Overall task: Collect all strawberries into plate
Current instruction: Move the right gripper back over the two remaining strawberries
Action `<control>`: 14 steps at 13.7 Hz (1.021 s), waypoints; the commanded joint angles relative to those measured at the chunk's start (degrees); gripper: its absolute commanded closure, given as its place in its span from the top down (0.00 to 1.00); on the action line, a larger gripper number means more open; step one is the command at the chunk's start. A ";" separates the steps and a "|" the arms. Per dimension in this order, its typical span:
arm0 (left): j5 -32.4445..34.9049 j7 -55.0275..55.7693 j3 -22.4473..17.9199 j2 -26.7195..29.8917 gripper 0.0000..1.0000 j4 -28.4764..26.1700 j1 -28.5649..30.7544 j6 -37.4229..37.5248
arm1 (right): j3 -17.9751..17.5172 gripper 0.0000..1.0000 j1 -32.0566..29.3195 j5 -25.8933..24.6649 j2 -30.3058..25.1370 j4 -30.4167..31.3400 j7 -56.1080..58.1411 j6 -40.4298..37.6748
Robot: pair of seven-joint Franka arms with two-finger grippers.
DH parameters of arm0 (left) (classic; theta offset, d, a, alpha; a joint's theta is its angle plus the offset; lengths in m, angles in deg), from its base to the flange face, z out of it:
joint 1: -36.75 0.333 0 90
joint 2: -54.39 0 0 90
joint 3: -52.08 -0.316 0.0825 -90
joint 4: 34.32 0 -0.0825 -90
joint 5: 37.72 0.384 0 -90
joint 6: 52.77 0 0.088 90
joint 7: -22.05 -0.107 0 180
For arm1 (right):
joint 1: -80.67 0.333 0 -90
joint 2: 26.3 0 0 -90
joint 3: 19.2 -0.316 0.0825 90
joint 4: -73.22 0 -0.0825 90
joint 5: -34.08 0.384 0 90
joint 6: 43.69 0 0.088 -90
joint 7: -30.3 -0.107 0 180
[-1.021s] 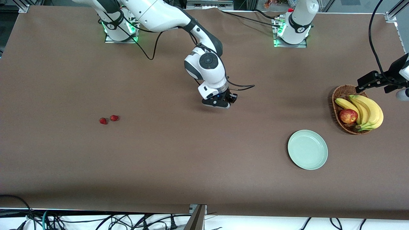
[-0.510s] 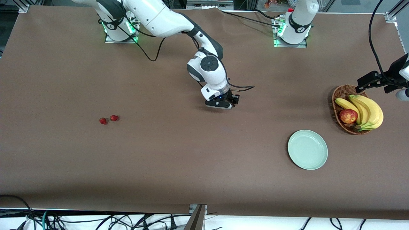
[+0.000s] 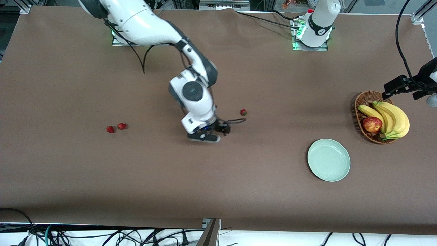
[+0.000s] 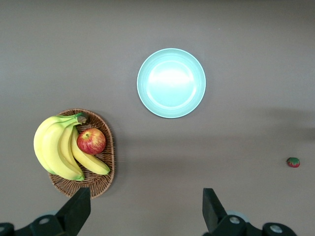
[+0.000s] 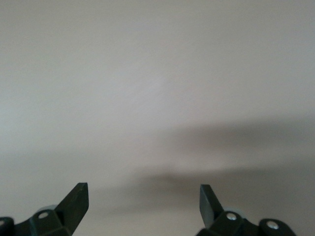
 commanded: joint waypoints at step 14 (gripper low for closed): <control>0.81 -0.55 0.55 -2.94 1.00 2.31 0.06 0.78 | 9.07 1.00 -19.32 -0.76 -6.28 8.84 39.99 -19.29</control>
